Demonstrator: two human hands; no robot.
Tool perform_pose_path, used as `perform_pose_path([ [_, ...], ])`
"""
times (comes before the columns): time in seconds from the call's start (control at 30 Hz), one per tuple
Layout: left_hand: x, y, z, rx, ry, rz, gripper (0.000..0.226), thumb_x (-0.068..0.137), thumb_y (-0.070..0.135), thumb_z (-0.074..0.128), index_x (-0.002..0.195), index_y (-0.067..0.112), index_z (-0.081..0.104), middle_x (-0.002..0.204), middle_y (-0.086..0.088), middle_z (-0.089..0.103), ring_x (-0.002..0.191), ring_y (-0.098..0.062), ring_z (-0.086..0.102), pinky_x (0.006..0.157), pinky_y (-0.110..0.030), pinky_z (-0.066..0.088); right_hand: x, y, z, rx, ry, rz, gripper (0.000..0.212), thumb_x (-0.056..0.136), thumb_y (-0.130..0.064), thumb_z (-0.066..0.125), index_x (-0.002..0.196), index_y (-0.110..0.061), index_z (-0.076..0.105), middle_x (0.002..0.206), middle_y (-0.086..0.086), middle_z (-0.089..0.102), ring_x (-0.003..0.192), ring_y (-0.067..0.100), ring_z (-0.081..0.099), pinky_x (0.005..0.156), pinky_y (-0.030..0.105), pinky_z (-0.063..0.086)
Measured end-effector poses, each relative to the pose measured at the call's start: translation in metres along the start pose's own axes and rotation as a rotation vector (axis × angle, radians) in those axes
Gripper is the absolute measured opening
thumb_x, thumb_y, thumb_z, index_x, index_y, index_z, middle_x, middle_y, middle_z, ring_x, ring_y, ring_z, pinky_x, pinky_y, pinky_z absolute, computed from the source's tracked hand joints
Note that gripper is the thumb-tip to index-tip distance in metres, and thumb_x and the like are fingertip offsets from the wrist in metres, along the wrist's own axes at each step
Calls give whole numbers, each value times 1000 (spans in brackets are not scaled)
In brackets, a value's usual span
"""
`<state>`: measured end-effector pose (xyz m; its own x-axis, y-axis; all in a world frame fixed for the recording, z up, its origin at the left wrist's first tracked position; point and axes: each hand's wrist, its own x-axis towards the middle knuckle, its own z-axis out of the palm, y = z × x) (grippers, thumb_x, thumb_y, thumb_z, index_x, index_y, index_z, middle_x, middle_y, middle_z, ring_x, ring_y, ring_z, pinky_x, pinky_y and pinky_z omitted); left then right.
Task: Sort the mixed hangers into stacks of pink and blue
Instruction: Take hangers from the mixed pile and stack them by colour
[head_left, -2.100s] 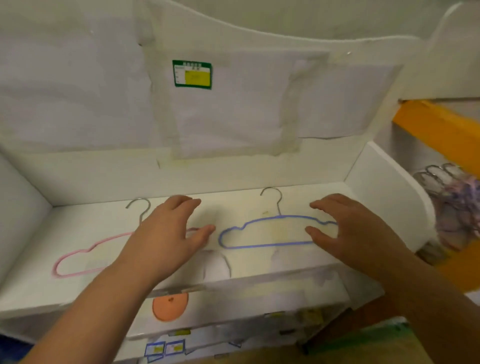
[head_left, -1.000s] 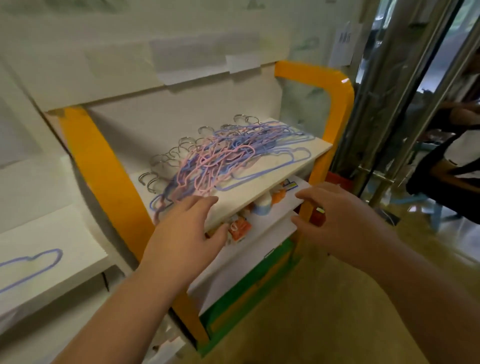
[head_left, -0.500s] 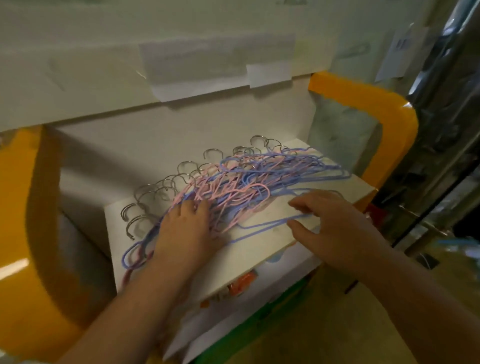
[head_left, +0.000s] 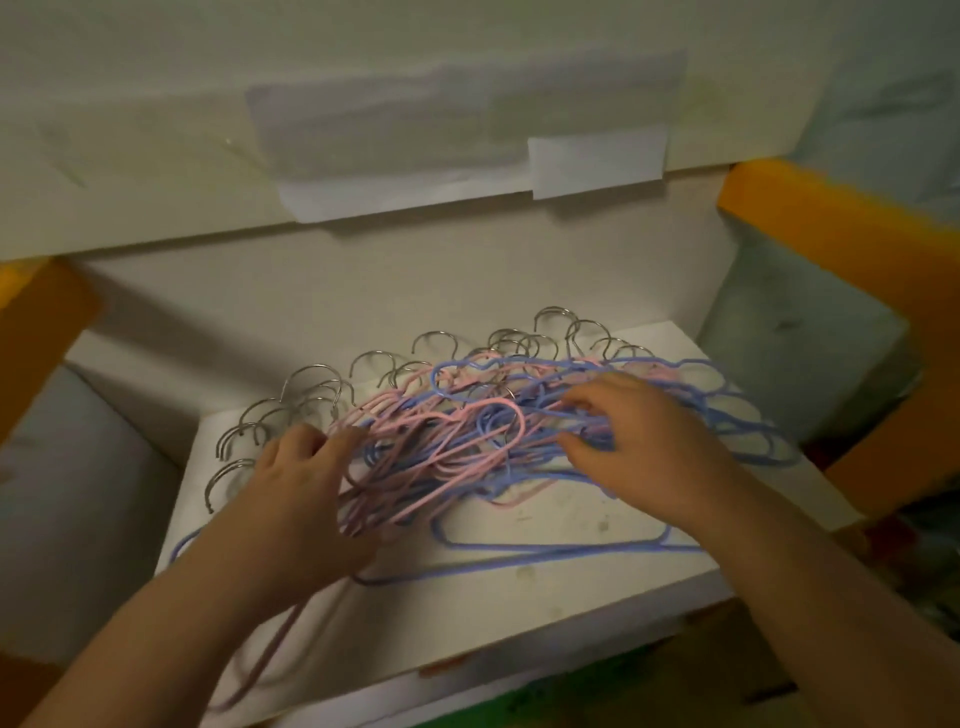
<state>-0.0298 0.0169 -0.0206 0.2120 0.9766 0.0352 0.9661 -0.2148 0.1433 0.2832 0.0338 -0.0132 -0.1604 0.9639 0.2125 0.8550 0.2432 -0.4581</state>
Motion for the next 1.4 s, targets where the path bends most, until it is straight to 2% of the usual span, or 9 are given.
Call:
perform_pose_path([
  [0.1,-1,11,-1,7,39,-33,98,50,67,52,140,29,41,111,-2,45,103,-30,49,88,-43,46,18,27,-2,-60,-8,-17,46,81,-41,69,124,-25,61,119,-1,59,112,20,55,93,36,47],
  [0.23,0,28,3,3,116,-48,94,51,60,52,137,23,47,108,-4,47,98,-33,51,86,-44,48,35,56,-3,-171,-158,13,75,73,-59,66,139,-31,44,125,0,48,119,23,45,99,37,41],
  [0.33,2,35,10,12,77,-88,97,52,60,54,142,26,43,115,-1,45,106,-31,49,92,-42,45,46,66,-3,-167,-221,-22,87,71,-69,63,145,-34,35,126,-2,45,120,21,42,100,36,39],
  [0.43,2,37,17,25,31,-109,100,54,62,54,146,32,32,124,1,41,117,-27,45,96,-43,45,57,67,-1,-159,-231,-68,90,70,-73,62,145,-31,35,129,-5,43,123,19,40,102,35,38],
  [0.57,-2,40,17,-12,4,-152,102,55,59,52,150,34,25,132,2,35,124,-24,36,101,-40,41,69,69,0,-196,-269,-128,91,68,-76,60,143,-32,36,126,-6,45,122,20,38,102,37,39],
  [0.73,-8,41,14,-94,115,-164,97,55,52,56,147,27,35,128,1,36,117,-28,43,96,-43,46,77,68,-3,-204,-235,-174,87,64,-74,62,139,-33,42,120,-6,48,119,20,39,101,37,40],
  [0.93,-17,30,1,60,78,-227,97,58,64,44,148,33,27,128,3,38,117,-22,39,99,-40,42,76,57,-5,-154,-219,-249,83,59,-68,57,134,-34,46,111,-9,45,113,16,39,95,38,43],
  [1.13,-29,30,-6,-32,71,-271,96,69,53,67,149,38,16,132,9,28,122,-13,28,101,-34,37,69,43,0,-205,-215,-267,80,67,-58,69,138,-30,42,119,-4,44,117,19,39,92,32,37],
  [1.4,-41,50,-12,-103,124,-324,93,68,51,71,144,40,19,136,9,24,124,-14,24,102,-39,40,64,34,-3,-162,-188,-288,71,64,-51,75,126,-29,48,114,-7,46,111,18,43,87,33,40],
])
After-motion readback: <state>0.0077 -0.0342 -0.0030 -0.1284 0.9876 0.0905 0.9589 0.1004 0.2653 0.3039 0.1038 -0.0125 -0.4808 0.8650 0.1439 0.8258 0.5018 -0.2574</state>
